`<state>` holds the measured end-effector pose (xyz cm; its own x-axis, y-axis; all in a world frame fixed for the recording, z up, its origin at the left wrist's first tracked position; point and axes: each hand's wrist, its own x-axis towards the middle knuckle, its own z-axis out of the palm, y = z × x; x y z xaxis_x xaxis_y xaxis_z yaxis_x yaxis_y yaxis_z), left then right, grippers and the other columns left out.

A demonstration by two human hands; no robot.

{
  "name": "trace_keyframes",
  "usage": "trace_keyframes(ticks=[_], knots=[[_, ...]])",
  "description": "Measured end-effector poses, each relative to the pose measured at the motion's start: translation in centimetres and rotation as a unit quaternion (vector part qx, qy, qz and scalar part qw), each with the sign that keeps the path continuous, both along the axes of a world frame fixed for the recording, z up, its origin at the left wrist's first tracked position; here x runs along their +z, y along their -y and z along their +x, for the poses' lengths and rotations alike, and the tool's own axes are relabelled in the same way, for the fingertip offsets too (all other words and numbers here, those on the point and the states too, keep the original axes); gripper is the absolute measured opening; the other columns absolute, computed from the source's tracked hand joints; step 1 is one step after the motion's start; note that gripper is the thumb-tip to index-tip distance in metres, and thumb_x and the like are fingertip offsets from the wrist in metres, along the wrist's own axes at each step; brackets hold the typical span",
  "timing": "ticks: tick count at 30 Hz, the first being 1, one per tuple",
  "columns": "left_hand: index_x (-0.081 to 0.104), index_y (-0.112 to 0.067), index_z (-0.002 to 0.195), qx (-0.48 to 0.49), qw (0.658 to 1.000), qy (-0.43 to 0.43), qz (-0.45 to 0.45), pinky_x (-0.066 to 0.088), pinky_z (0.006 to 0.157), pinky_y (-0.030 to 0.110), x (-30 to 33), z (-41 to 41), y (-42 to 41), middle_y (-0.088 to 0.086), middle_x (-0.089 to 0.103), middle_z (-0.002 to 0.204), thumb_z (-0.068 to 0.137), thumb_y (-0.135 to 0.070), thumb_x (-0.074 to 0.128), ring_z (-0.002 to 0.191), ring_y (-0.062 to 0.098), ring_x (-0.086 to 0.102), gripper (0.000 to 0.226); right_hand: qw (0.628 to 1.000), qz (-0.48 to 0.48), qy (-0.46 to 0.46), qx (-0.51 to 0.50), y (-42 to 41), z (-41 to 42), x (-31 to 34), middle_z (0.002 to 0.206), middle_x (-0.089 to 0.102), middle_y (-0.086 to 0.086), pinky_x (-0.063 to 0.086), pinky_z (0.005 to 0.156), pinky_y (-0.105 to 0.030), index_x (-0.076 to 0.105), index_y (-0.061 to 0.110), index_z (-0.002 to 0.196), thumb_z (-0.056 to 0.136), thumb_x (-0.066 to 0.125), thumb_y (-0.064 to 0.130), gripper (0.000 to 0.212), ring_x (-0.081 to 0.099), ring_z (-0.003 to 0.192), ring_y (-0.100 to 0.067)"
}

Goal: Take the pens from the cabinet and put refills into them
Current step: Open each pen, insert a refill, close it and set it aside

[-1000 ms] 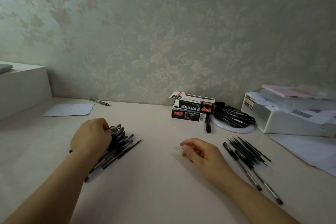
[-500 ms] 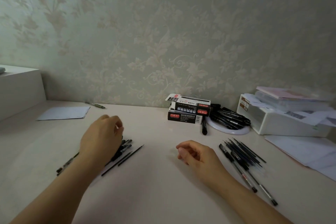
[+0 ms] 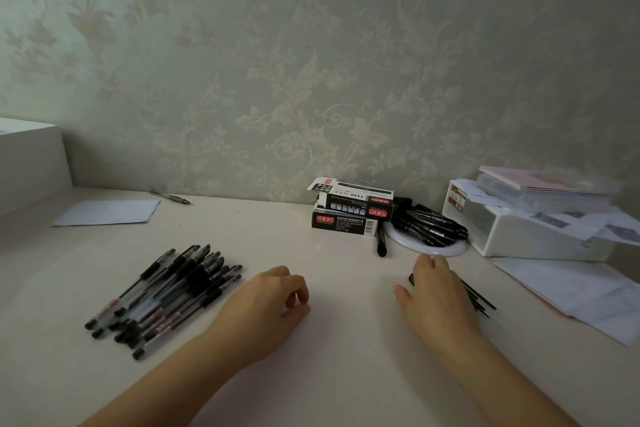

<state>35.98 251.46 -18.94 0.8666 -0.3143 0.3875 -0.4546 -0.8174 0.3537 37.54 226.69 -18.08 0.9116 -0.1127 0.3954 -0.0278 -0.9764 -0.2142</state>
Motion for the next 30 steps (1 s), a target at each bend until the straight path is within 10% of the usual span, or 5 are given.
trace_keyframes(ticks=[15, 20, 26, 30], knots=[[0.060, -0.030, 0.098, 0.094, 0.995, 0.005, 0.029, 0.046, 0.069, 0.024, 0.2, 0.6, -1.4, -0.012, 0.052, 0.094, 0.092, -0.037, 0.054, 0.080, 0.010, 0.052, 0.012, 0.996, -0.079, -0.042, 0.019, -0.3, 0.6, -0.8, 0.115, 0.053, 0.000, 0.039, 0.078, -0.025, 0.055, 0.017, 0.111, 0.101, 0.044, 0.038, 0.026, 0.052, 0.107, -0.017], [0.062, -0.030, 0.092, 0.069, 0.997, 0.018, 0.000, 0.045, 0.067, 0.022, 0.1, 0.3, -0.5, -0.014, 0.054, 0.091, 0.091, -0.036, 0.055, 0.069, 0.005, 0.049, 0.010, 0.986, 0.120, -0.002, 0.111, -1.7, 0.5, -0.4, 0.089, 0.059, 0.011, 0.045, 0.067, -0.021, 0.054, 0.022, 0.090, 0.093, 0.061, 0.035, 0.015, 0.056, 0.081, -0.005], [0.064, -0.028, 0.087, 0.037, 0.998, 0.037, -0.047, 0.043, 0.066, 0.018, -0.2, 0.0, 0.8, -0.014, 0.056, 0.081, 0.091, -0.049, 0.053, 0.066, 0.003, 0.052, 0.023, 0.812, 0.559, -0.043, 0.159, -3.7, 1.0, -0.4, 0.084, 0.071, -0.003, 0.049, 0.058, -0.021, 0.065, 0.017, 0.098, 0.089, 0.070, 0.026, 0.014, 0.063, 0.062, -0.009], [0.064, -0.028, 0.086, 0.027, 0.998, 0.039, -0.052, 0.047, 0.069, 0.028, -0.3, 0.1, 0.9, -0.012, 0.057, 0.081, 0.090, -0.058, 0.046, 0.069, 0.006, 0.055, 0.035, 0.704, 0.680, -0.086, 0.185, -4.5, 0.7, -1.4, 0.086, 0.072, -0.018, 0.056, 0.063, -0.023, 0.059, 0.000, 0.104, 0.089, 0.068, 0.007, 0.019, 0.072, 0.070, -0.022]])
